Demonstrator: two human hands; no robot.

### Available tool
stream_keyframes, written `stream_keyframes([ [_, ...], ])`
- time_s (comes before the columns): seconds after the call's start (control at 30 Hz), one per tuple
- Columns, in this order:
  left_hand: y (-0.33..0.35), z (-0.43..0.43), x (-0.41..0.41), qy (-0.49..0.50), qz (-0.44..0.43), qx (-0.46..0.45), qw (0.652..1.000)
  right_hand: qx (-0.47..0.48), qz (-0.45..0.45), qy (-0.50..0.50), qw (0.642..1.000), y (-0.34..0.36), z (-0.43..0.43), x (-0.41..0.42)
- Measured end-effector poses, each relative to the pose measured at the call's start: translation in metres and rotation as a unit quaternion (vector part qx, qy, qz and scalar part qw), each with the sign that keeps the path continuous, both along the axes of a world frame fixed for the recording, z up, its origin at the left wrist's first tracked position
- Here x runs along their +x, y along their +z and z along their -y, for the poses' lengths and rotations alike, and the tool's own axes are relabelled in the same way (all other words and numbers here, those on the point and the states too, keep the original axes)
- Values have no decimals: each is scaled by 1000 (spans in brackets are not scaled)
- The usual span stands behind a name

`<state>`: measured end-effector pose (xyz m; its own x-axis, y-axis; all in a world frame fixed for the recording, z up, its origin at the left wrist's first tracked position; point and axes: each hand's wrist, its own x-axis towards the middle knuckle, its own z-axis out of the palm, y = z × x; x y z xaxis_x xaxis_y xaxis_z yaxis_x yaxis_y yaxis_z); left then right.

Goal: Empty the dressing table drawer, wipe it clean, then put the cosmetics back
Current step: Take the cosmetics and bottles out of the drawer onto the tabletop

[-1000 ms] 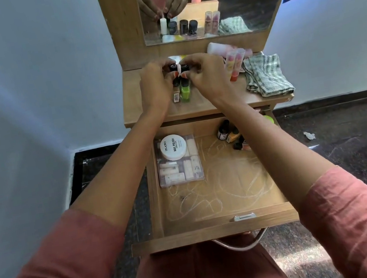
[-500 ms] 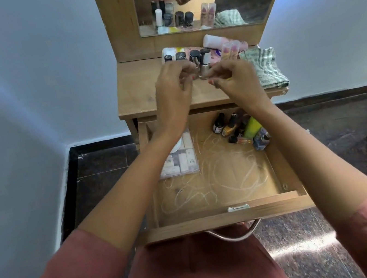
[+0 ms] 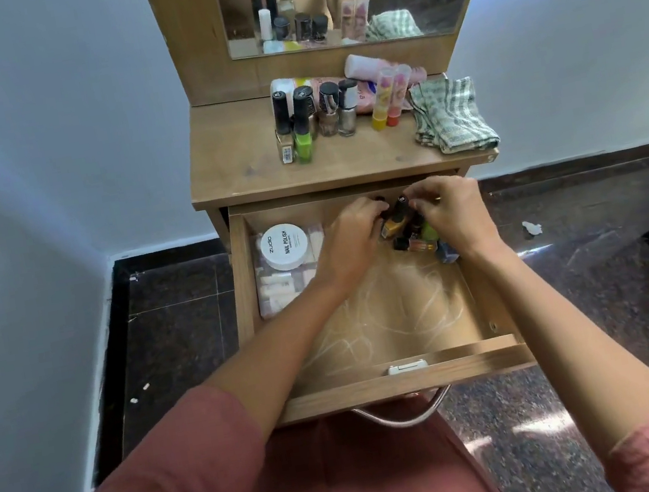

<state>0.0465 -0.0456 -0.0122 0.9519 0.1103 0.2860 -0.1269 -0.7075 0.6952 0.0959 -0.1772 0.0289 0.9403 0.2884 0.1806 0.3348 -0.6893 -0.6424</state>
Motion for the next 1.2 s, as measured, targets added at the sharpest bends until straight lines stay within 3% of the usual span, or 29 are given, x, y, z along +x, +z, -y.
stream_keyframes([
  [0.17, 6, 23, 12, 16, -33, -12, 999, -30, 16, -6, 999, -4, 3, 2],
  [0.27, 7, 31, 18, 22, -46, -19, 999, -105, 37, 13, 994, -6, 7, 4],
  [0.43, 7, 34, 22, 27, -60, -12, 998, -274, 88, 48, 957, -8, 5, 10],
  [0.73, 12, 31, 21, 42, -69, -15, 997, -370, 84, 62, 923, -4, -3, 5],
  [0.97, 26, 23, 10, 63, -51, -48, 996, -342, 90, 84, 932, 6, -1, 2],
  [1.2, 55, 5, -1, 65, -7, -83, 994, -195, 39, 97, 975, 43, -5, -10],
])
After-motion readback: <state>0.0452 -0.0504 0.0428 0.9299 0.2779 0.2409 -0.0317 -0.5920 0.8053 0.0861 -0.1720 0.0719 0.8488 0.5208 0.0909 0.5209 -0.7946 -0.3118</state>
